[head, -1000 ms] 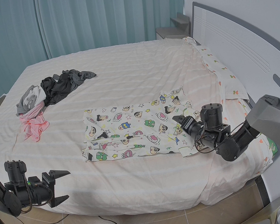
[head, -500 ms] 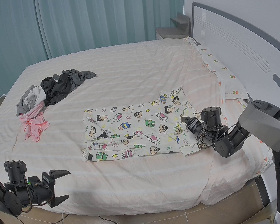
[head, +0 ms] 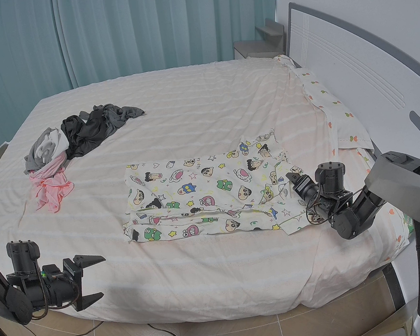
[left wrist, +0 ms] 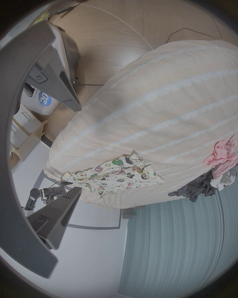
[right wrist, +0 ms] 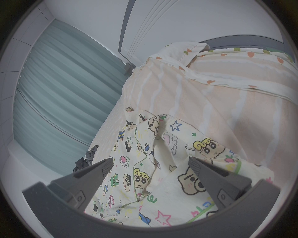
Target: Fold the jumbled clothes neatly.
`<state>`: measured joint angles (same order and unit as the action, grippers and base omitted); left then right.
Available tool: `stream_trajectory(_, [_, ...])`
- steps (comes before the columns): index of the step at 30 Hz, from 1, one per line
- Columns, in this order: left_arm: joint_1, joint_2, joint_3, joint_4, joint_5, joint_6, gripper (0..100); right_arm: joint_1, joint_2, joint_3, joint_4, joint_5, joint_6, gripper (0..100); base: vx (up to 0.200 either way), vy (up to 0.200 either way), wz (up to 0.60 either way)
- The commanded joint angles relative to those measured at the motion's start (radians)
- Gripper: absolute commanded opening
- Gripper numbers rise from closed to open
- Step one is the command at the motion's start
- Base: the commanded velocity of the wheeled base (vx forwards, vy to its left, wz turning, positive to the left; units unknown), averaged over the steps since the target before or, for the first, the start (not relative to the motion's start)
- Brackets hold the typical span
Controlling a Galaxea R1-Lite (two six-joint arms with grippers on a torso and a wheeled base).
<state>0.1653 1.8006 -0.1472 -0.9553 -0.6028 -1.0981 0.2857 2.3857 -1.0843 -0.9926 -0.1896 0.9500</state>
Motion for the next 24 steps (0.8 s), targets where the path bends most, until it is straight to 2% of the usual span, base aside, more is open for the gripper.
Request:
stream_trajectory(1, [0.0,0.002,0.0,0.0,0.0,0.0,100,0.013,-0.062,0.066,-0.034,0.002,0.003,100,0.0,0.0,0.0])
stream_trajectory(7, [0.0,0.002,0.0,0.0,0.0,0.0,100,0.104,-0.12,0.185,-0.113,0.019,0.003,100,0.0,0.0,0.0])
stream_trajectory(12, [0.0,0.0,0.0,0.0,0.0,0.0,100,0.165,-0.117,0.201,-0.113,0.021,0.003,100,0.0,0.0,0.0])
stream_trajectory(17, [0.0,0.0,0.0,0.0,0.0,0.0,100,0.248,-0.089,0.213,-0.106,0.078,0.001,100,0.0,0.0,0.0])
stream_trajectory(24, [0.0,0.0,0.0,0.0,0.0,0.0,100,0.271,-0.031,0.138,-0.055,0.113,-0.004,100,0.0,0.0,0.0])
